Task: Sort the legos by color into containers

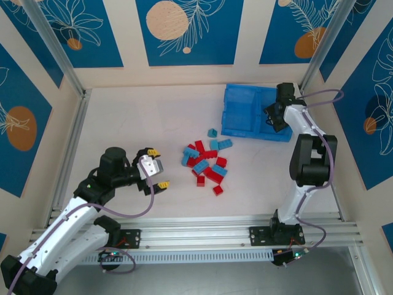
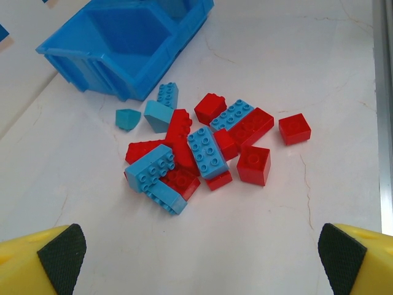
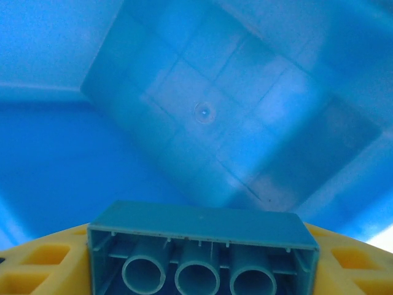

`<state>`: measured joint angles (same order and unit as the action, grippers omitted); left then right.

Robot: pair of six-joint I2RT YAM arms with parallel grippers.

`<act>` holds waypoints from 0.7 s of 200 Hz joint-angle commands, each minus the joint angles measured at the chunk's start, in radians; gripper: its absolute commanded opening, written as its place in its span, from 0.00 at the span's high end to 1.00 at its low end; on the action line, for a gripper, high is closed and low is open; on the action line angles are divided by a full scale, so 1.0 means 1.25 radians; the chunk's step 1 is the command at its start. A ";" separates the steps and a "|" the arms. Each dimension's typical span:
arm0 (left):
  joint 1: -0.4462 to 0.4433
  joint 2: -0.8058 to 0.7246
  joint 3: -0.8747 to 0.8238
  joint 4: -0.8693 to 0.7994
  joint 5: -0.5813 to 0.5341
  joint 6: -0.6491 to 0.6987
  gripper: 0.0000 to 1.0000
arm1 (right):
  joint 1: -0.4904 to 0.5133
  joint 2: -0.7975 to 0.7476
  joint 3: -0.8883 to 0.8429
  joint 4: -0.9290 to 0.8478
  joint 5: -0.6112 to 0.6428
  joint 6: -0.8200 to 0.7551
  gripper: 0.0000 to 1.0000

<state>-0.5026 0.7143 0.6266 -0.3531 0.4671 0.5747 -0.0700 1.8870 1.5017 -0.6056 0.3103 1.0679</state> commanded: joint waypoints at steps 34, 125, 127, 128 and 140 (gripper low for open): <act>-0.008 0.000 -0.005 0.017 0.005 -0.009 0.00 | -0.004 0.110 0.168 -0.142 -0.028 0.098 0.33; -0.008 0.069 0.021 0.095 -0.093 -0.250 0.00 | 0.002 -0.039 0.107 -0.142 -0.050 -0.044 0.08; -0.008 0.076 0.027 0.096 -0.098 -0.269 0.00 | 0.003 -0.048 0.098 -0.140 -0.053 -0.050 0.07; -0.007 0.079 0.032 0.095 -0.102 -0.278 0.00 | 0.003 -0.054 0.093 -0.139 -0.054 -0.053 0.07; -0.008 0.118 0.084 0.076 -0.171 -0.408 0.00 | 0.009 -0.123 0.032 -0.119 -0.063 -0.082 0.05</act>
<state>-0.5045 0.7971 0.6273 -0.2798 0.3889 0.3603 -0.0696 1.9015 1.6321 -0.7666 0.2646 1.0599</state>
